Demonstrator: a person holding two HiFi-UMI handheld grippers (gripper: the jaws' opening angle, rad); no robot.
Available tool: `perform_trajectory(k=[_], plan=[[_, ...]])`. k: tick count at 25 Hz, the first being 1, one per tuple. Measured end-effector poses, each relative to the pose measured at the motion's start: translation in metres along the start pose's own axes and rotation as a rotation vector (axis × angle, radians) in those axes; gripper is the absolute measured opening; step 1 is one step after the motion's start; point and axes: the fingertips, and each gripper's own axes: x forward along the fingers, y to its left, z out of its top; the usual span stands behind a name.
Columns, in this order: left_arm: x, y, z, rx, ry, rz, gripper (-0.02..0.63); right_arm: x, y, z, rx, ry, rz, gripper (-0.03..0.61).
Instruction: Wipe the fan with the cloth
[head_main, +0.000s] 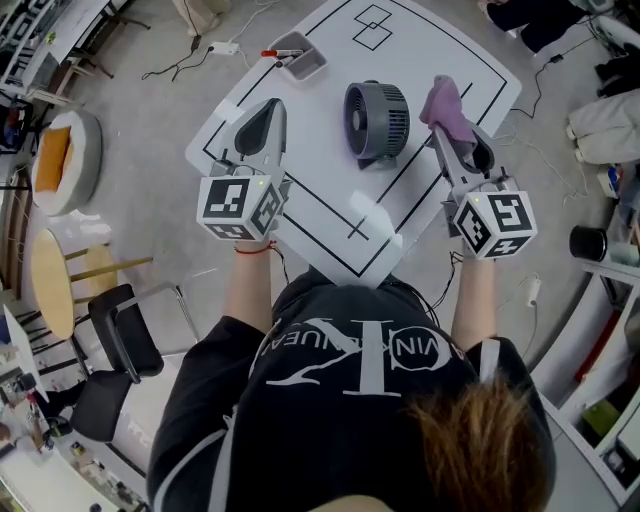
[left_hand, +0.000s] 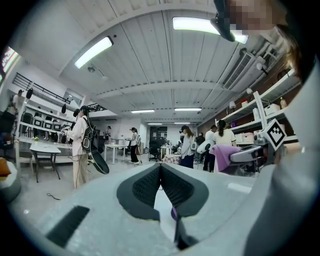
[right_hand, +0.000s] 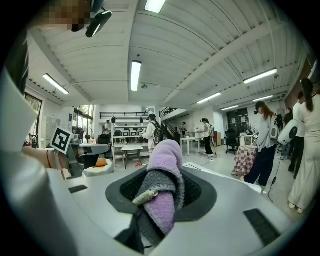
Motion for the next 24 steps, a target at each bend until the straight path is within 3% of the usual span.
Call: perform_trajectory(k=[24], plan=[[0.014,-0.008,-0.015,-0.016,0.034,-0.033,0.011,-0.009,-0.011,-0.020,0.039,0.027,-0.032,0.137]])
